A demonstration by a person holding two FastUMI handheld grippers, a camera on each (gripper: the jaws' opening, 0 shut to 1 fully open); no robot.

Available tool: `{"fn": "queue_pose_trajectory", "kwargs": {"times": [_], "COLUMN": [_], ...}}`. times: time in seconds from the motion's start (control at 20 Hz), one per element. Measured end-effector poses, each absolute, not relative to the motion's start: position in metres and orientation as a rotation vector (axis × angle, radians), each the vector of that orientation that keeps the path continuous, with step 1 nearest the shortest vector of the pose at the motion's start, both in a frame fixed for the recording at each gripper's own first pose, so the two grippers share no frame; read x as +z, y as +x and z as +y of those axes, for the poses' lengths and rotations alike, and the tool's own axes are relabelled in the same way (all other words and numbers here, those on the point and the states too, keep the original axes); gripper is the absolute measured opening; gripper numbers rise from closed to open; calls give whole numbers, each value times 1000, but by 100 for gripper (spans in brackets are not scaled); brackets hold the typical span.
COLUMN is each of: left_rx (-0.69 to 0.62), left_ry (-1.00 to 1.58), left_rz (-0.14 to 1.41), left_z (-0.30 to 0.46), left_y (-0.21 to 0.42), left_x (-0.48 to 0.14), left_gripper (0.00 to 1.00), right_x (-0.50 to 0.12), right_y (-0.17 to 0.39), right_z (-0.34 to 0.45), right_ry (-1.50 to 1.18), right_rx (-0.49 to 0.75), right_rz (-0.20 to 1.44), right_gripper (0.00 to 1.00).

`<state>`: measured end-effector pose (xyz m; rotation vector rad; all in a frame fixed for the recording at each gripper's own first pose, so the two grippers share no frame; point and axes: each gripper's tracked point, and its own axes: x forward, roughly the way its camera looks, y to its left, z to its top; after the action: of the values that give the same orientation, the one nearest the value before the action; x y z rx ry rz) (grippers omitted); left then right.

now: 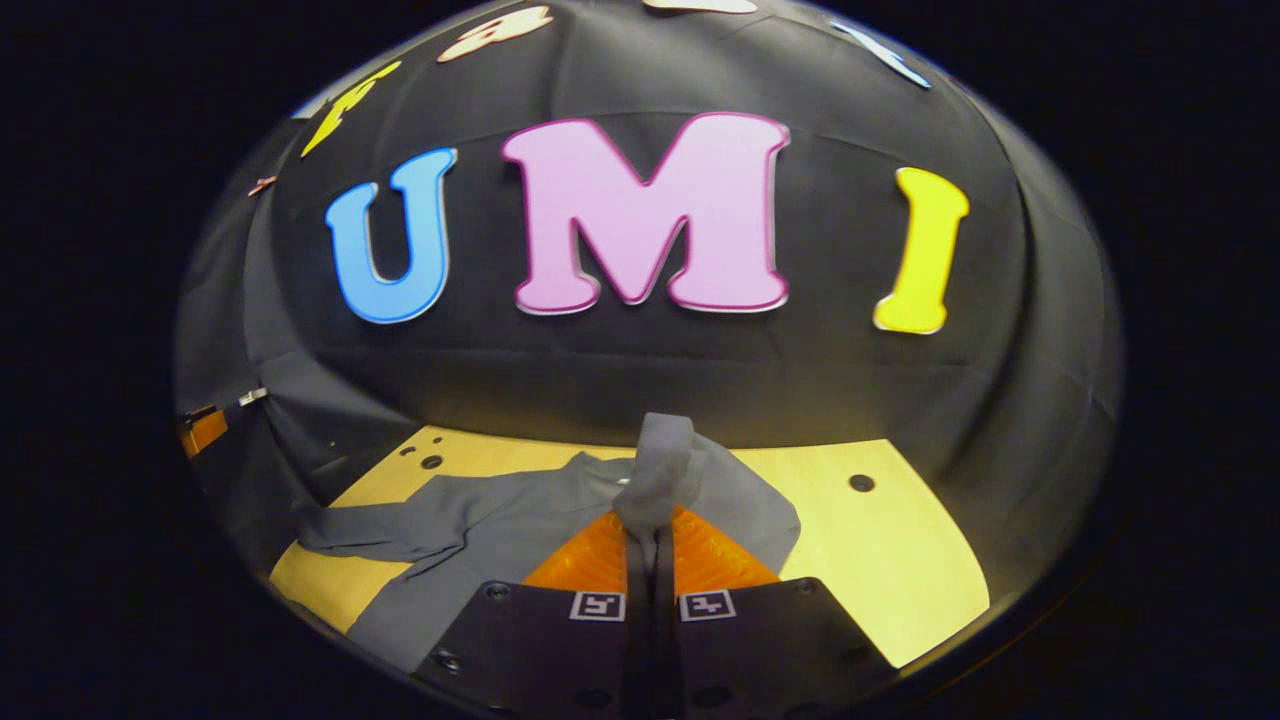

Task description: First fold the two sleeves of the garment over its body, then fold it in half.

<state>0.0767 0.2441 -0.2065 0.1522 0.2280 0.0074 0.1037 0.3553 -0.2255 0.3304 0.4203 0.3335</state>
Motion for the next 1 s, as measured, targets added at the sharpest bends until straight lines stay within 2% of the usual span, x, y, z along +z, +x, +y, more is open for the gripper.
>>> {"fn": "queue_pose_trajectory", "kwargs": {"times": [0.25,0.55,1.0], "left_rx": [4,64,142], "left_ry": [180,170,141], "left_rz": [280,377,520], "left_z": [279,325,376], "left_y": [84,88,90], "left_x": [-248,-313,-403], "left_gripper": [97,97,97], "right_x": [-251,-319,-382], "right_y": [96,82,75], "right_z": [443,525,574], "right_ry": [261,198,229], "right_rx": [483,579,545], "right_rz": [485,642,838], "right_gripper": [5,5,5]}}
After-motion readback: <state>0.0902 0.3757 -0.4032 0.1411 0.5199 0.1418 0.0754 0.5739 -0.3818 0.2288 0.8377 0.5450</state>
